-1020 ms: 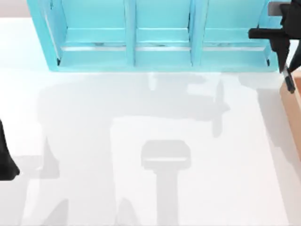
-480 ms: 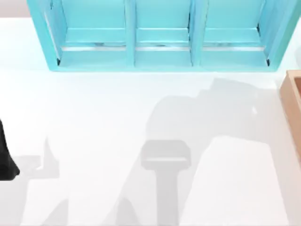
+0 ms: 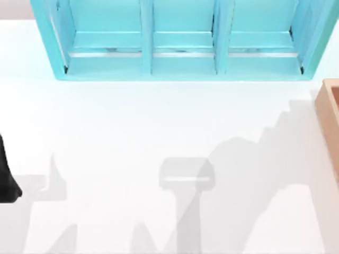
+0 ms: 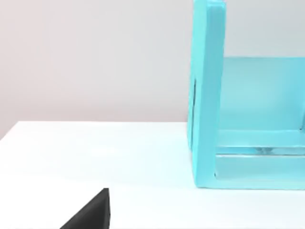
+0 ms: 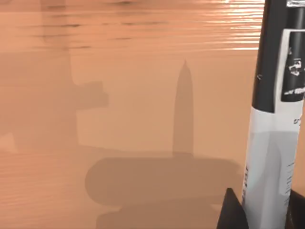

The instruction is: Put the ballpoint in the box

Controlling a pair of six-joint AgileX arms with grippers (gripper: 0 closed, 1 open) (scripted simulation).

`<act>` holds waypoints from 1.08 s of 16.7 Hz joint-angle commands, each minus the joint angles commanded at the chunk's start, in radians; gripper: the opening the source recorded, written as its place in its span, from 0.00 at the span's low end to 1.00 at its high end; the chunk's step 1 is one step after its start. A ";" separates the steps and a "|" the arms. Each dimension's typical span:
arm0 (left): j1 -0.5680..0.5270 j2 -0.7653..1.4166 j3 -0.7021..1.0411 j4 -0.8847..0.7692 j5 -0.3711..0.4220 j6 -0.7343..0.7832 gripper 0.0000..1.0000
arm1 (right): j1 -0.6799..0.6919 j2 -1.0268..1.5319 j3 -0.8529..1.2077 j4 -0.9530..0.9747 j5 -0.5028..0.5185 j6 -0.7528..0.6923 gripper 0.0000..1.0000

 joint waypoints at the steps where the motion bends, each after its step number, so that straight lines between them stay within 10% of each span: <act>1: 0.000 0.000 0.000 0.000 0.000 0.000 1.00 | 0.000 0.000 0.000 0.000 0.000 0.000 0.00; 18: 0.000 0.000 0.000 0.000 0.000 0.000 1.00 | 0.056 -0.039 -0.293 0.249 -0.009 0.054 0.00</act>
